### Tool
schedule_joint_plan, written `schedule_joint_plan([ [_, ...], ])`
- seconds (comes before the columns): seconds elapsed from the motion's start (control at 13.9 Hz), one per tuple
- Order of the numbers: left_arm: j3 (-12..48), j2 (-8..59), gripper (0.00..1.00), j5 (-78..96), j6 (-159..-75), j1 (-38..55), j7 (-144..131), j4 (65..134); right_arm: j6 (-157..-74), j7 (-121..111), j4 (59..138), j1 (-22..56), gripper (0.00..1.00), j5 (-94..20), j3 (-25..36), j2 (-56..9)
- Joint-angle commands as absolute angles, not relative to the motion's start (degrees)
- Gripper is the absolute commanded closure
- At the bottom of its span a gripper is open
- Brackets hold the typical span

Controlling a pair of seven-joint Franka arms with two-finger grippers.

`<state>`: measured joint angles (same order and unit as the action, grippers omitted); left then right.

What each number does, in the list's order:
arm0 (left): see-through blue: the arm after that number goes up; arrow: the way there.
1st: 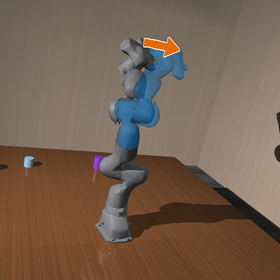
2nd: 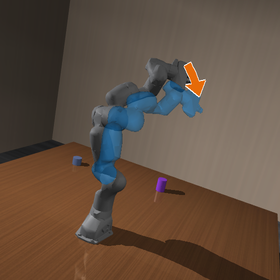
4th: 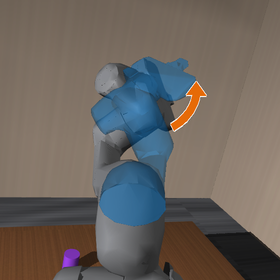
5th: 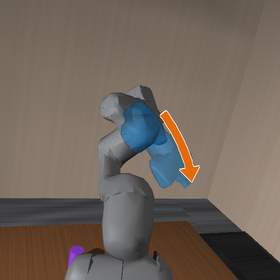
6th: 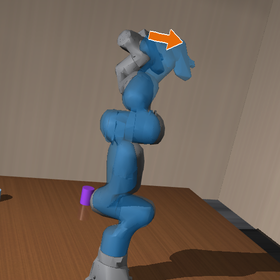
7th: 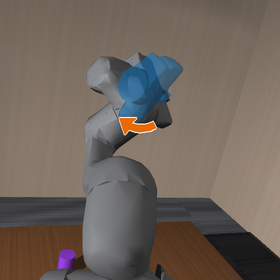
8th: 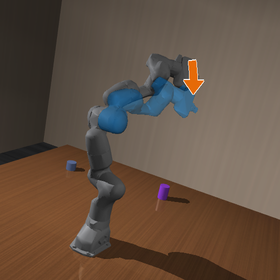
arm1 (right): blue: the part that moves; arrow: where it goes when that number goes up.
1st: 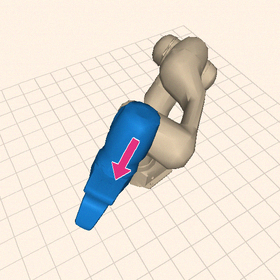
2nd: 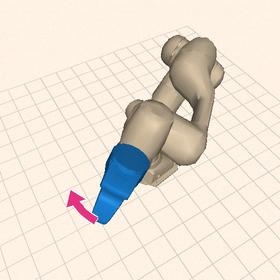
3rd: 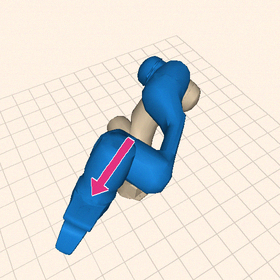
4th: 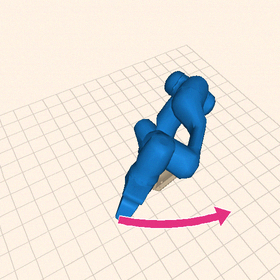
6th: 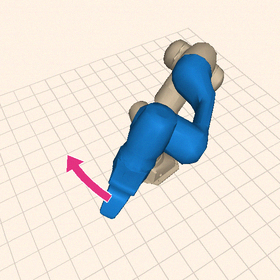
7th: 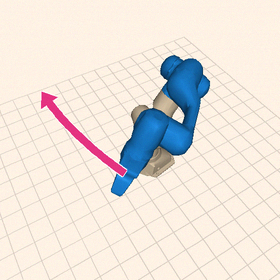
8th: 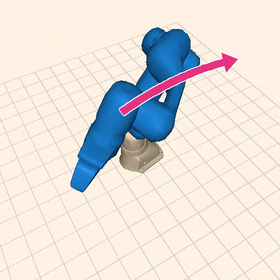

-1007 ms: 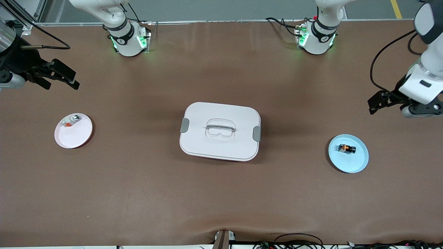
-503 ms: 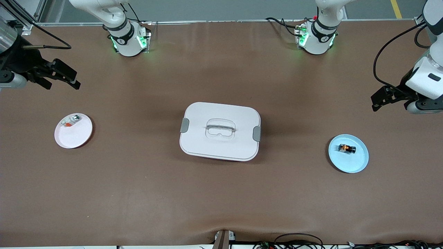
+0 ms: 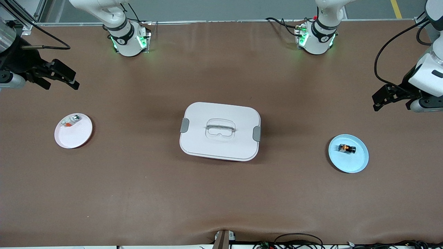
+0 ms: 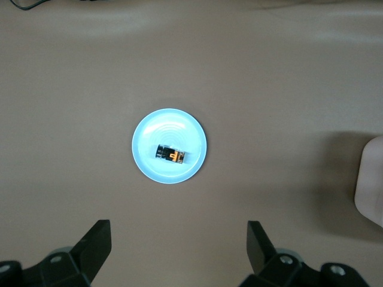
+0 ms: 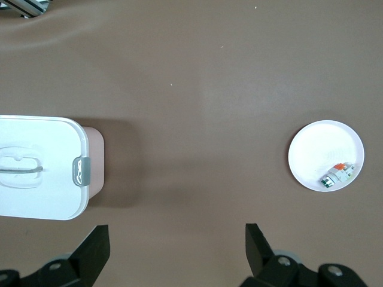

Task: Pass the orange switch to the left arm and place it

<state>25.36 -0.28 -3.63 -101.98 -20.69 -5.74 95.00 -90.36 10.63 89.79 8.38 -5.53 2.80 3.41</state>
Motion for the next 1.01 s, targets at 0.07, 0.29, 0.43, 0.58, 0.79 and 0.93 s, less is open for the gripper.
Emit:
schedule_joint_plan([
  [0.07,21.13,0.61,0.0,-2.46,-99.85,-15.24,-6.24,93.34,-90.53,11.07,90.26,8.26,0.0,-5.01,2.72,3.87],
  [0.29,11.8,0.62,0.0,-2.37,-98.97,-5.48,-6.33,93.25,-90.18,10.99,90.26,8.35,0.0,-5.01,2.72,3.87],
  [0.43,8.28,0.53,0.0,-2.46,-98.79,-1.78,-8.34,93.25,-89.91,10.9,90.26,8.26,0.0,-4.49,2.72,3.95],
  [0.58,5.81,0.62,0.0,-2.46,-98.09,1.13,-9.67,93.25,-89.21,10.9,90.26,8.7,0.0,-1.42,2.64,3.96],
  [0.79,-0.59,0.53,0.0,-2.37,-97.65,7.54,-9.58,93.25,-88.42,10.9,90.26,8.7,0.0,-1.41,2.64,3.96],
  [0.93,-1.23,0.53,0.0,-2.37,-97.47,8.18,-9.58,93.34,-88.42,10.9,90.26,8.7,0.0,-1.41,2.64,3.96],
])
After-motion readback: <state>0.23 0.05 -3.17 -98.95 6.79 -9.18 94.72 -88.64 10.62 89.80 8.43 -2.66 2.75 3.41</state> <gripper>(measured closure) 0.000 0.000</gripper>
